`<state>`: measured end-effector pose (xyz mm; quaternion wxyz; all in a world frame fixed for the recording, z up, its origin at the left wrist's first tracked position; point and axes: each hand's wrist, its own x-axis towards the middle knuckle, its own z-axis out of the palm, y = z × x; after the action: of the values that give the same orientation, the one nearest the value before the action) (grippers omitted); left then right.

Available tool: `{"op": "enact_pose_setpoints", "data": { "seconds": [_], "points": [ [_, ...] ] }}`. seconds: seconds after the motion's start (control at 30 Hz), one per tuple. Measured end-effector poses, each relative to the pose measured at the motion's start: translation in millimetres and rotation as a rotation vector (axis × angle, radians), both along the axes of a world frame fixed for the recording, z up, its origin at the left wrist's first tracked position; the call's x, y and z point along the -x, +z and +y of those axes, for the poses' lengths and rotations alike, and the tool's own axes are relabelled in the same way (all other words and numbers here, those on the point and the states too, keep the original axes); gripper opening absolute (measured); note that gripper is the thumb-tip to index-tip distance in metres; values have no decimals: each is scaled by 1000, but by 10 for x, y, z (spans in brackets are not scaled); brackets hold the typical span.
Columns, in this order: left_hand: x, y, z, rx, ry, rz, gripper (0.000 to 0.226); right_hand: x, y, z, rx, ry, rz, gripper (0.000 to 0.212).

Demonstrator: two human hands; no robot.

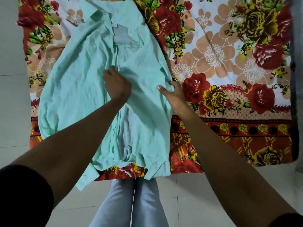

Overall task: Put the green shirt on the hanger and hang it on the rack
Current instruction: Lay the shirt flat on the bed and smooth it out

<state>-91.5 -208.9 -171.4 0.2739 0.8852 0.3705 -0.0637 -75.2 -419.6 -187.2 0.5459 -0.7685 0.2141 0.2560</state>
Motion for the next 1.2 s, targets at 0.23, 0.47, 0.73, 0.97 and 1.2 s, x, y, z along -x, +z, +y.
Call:
{"op": "enact_pose_setpoints", "data": {
  "seconds": [0.23,0.47,0.73,0.97,1.2],
  "points": [
    [189,-254,-404,-200,-1149,146,62,-239,169,-238,-27,-35,-95,51],
    [214,-92,-470,-206,-1020,167,87,-100,189,-584,82,163,131,50],
    [461,-134,-762,-207,-1276,130,58,-51,226,-896,46,-149,-12,37],
    [779,-112,-1152,-108,-1357,15,55,538,66,-1134,204,241,189,44],
    [1078,-118,-1365,-224,-1492,121,64,605,195,-1328,261,-78,-90,30]
  ]
}}
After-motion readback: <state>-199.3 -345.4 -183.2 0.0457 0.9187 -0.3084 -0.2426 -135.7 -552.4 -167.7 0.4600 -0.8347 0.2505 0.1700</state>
